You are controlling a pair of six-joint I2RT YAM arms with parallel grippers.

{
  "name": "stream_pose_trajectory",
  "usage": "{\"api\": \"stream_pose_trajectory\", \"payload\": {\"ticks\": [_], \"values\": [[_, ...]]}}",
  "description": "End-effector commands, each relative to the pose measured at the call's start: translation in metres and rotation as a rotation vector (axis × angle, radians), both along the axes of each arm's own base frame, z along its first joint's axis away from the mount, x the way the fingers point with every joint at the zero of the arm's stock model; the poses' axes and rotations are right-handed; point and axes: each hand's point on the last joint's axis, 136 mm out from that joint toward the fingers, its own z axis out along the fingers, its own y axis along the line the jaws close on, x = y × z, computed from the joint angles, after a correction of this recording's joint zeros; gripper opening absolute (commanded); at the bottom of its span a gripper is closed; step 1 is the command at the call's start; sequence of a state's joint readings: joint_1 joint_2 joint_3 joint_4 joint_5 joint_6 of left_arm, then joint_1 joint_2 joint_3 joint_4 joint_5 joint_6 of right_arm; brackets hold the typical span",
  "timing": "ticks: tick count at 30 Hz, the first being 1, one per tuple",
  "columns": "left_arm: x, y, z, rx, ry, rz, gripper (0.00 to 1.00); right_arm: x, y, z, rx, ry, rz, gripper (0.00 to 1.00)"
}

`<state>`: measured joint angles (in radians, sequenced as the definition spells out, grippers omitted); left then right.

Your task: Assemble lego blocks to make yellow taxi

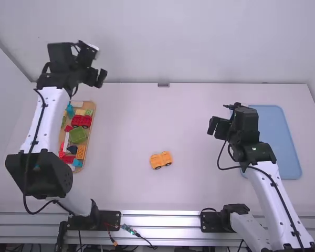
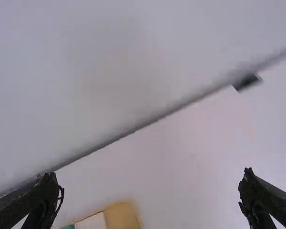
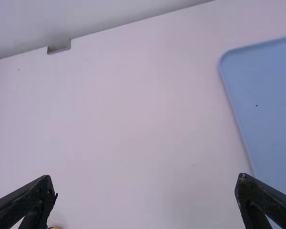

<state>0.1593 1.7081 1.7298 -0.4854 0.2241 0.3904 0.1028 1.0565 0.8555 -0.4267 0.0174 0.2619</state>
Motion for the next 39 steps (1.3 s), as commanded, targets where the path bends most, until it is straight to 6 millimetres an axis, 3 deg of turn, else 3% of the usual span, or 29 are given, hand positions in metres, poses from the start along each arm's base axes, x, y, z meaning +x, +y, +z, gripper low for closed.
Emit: {"api": "stream_pose_trajectory", "payload": {"ticks": [1, 4, 10, 16, 17, 20, 21, 22, 24, 29, 39], "values": [[0.015, 0.033, -0.008, -0.206, 0.026, 0.236, 0.99, 0.004, 0.004, 0.013, 0.014, -0.026, 0.012, 1.0], [0.021, 0.068, -0.016, -0.307, 0.053, 0.446, 0.99, 0.005, 0.006, 0.013, 0.019, -0.029, 0.018, 1.0], [0.036, 0.082, -0.04, -0.333, 0.157, 0.517, 0.99, 0.005, 0.013, 0.014, 0.017, -0.033, 0.041, 1.0], [0.055, 0.114, -0.082, -0.345, 0.274, 0.68, 0.99, 0.005, 0.022, 0.017, 0.011, -0.049, 0.075, 1.0], [0.055, 0.114, -0.084, -0.345, 0.278, 0.681, 0.99, 0.005, 0.023, 0.017, 0.011, -0.049, 0.075, 1.0], [0.056, 0.132, -0.115, -0.398, 0.355, 0.768, 0.99, 0.005, 0.024, 0.016, 0.011, -0.047, 0.078, 1.0], [0.056, 0.132, -0.115, -0.398, 0.355, 0.768, 0.99, 0.005, 0.024, 0.016, 0.011, -0.047, 0.078, 1.0], [0.052, 0.139, -0.132, -0.429, 0.397, 0.82, 1.0, 0.005, 0.023, 0.016, 0.011, -0.047, 0.077, 0.99], [0.042, 0.15, -0.156, -0.483, 0.456, 0.905, 0.95, 0.005, 0.025, 0.017, 0.011, -0.048, 0.082, 1.0], [0.037, 0.152, -0.18, -0.569, 0.516, 0.957, 0.93, 0.005, 0.026, 0.017, 0.012, -0.048, 0.087, 1.0], [0.026, 0.152, -0.243, -0.697, 0.58, 1.162, 0.6, 0.005, 0.028, 0.018, 0.012, -0.054, 0.093, 0.99]]}}
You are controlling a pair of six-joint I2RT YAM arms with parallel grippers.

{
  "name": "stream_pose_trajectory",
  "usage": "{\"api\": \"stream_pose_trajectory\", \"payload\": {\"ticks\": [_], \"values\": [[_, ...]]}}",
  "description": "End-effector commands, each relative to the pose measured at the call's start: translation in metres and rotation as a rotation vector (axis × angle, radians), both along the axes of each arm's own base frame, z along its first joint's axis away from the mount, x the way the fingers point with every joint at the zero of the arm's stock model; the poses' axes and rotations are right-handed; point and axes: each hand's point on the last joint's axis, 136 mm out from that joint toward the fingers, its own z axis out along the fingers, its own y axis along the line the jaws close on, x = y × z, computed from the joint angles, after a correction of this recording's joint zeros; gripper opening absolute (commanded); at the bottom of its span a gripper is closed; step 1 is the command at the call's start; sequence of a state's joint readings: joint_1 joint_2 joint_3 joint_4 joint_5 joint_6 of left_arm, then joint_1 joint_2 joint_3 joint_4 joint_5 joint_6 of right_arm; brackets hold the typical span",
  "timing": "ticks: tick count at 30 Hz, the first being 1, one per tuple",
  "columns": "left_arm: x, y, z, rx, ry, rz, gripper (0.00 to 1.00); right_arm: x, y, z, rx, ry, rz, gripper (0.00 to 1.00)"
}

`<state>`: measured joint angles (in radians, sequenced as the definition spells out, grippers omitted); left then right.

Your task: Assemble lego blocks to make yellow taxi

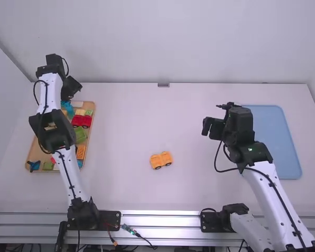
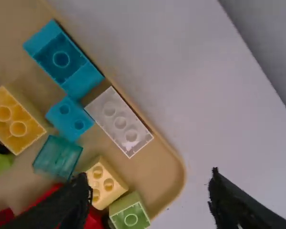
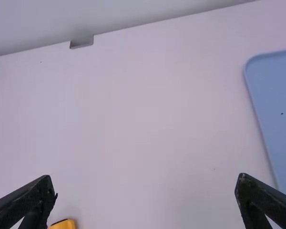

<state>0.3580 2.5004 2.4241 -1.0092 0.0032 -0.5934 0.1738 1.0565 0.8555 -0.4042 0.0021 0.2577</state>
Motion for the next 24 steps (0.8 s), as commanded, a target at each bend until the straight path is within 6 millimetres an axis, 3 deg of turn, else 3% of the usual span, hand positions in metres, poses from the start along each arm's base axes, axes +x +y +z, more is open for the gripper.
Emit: {"api": "stream_pose_trajectory", "payload": {"ticks": [1, 8, 11, 14, 18, 24], "values": [[-0.009, -0.006, -0.021, -0.056, 0.043, 0.086, 0.57, 0.005, 0.003, 0.014, 0.004, -0.034, 0.008, 1.0], [-0.031, -0.003, -0.035, -0.065, 0.121, 0.261, 0.24, 0.005, 0.003, 0.014, 0.004, -0.034, 0.008, 1.0], [-0.039, 0.003, -0.039, -0.053, 0.136, 0.368, 0.31, 0.005, 0.003, 0.014, 0.005, -0.034, 0.009, 1.0], [-0.042, 0.0, -0.04, -0.071, 0.146, 0.397, 0.54, 0.005, 0.003, 0.014, 0.006, -0.034, 0.009, 1.0], [-0.042, -0.001, -0.042, -0.078, 0.146, 0.41, 0.49, 0.006, 0.003, 0.014, 0.006, -0.035, 0.009, 0.99], [-0.047, -0.002, -0.044, -0.105, 0.151, 0.506, 0.53, 0.005, 0.003, 0.014, 0.004, -0.033, 0.008, 1.0]]}}
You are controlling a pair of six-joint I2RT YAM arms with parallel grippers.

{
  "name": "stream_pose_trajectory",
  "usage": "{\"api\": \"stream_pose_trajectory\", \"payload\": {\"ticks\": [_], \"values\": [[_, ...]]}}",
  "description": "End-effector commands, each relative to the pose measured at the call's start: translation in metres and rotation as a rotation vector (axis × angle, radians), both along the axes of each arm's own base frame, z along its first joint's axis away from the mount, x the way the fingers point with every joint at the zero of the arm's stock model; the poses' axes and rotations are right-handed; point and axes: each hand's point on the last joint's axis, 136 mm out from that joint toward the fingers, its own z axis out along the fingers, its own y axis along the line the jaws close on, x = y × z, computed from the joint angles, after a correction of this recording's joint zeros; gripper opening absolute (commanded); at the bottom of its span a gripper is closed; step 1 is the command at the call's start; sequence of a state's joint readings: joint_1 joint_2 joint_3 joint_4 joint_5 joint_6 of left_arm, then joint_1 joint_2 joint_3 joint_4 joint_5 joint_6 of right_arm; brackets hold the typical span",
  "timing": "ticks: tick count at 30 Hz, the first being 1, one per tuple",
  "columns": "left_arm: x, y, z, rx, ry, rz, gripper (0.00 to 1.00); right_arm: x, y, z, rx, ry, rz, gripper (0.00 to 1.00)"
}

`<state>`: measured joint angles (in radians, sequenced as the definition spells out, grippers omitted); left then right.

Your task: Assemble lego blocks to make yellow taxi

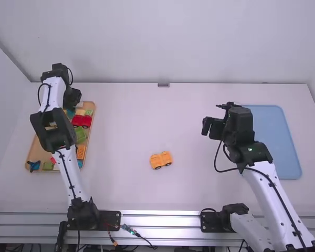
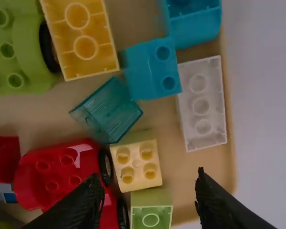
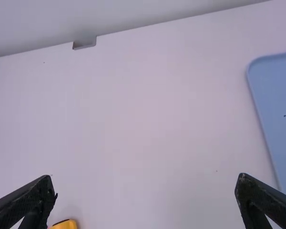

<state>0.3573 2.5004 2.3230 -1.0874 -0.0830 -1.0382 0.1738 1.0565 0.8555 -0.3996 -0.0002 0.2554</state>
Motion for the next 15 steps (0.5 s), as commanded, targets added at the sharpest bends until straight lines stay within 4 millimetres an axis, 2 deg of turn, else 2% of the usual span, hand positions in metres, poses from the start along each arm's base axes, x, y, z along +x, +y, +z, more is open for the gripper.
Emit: {"api": "stream_pose_trajectory", "payload": {"ticks": [1, 4, 9, 15], "values": [[-0.006, -0.002, -0.008, -0.009, 0.024, 0.055, 0.54, 0.005, 0.002, 0.013, 0.004, -0.029, 0.005, 1.0], [-0.004, -0.002, -0.01, -0.005, 0.017, 0.053, 0.6, 0.005, 0.002, 0.013, 0.003, -0.029, 0.004, 1.0], [-0.002, -0.003, -0.012, -0.009, 0.011, 0.038, 0.64, 0.008, 0.003, 0.007, 0.001, -0.014, 0.005, 1.0], [0.005, -0.005, -0.024, -0.027, -0.021, 0.028, 0.6, 0.016, 0.004, -0.002, 0.0, 0.003, 0.007, 1.0]]}}
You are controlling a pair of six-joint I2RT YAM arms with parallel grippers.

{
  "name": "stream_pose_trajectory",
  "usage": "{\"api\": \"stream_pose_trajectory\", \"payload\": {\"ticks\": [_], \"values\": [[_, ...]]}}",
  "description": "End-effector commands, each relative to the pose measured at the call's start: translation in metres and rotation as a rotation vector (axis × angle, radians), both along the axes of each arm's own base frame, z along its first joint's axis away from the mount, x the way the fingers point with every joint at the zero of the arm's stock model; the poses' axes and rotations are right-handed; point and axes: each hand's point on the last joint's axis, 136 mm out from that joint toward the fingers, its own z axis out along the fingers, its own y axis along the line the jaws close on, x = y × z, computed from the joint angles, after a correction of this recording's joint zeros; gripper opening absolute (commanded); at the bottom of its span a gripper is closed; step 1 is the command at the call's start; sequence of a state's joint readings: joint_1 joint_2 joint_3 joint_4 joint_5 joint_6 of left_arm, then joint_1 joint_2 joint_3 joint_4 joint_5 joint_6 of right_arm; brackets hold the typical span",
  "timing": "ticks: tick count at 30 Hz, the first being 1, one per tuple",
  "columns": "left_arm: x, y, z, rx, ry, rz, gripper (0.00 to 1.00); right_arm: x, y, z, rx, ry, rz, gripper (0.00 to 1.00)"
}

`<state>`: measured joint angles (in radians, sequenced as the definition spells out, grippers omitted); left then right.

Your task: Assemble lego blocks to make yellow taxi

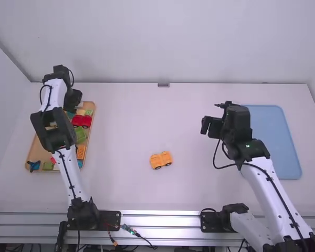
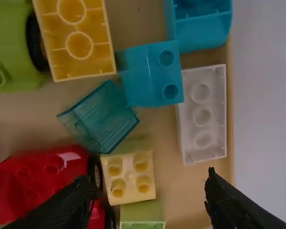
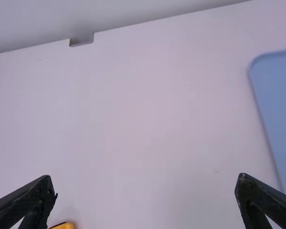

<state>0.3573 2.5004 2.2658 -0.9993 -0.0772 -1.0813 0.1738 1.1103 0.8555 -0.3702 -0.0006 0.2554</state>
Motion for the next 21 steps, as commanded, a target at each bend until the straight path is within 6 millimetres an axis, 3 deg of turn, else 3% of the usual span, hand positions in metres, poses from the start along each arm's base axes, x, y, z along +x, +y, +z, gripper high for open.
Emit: {"api": "stream_pose_trajectory", "payload": {"ticks": [1, 9, 21], "values": [[-0.002, -0.008, -0.013, -0.031, 0.012, -0.015, 0.6, 0.007, 0.003, 0.009, 0.004, -0.02, 0.007, 1.0], [-0.001, -0.011, -0.024, -0.045, 0.006, -0.019, 0.57, 0.007, 0.003, 0.015, -0.006, -0.042, 0.02, 1.0], [-0.013, -0.018, -0.035, -0.067, 0.054, -0.006, 0.63, 0.004, 0.004, 0.016, -0.004, -0.041, 0.023, 1.0]]}}
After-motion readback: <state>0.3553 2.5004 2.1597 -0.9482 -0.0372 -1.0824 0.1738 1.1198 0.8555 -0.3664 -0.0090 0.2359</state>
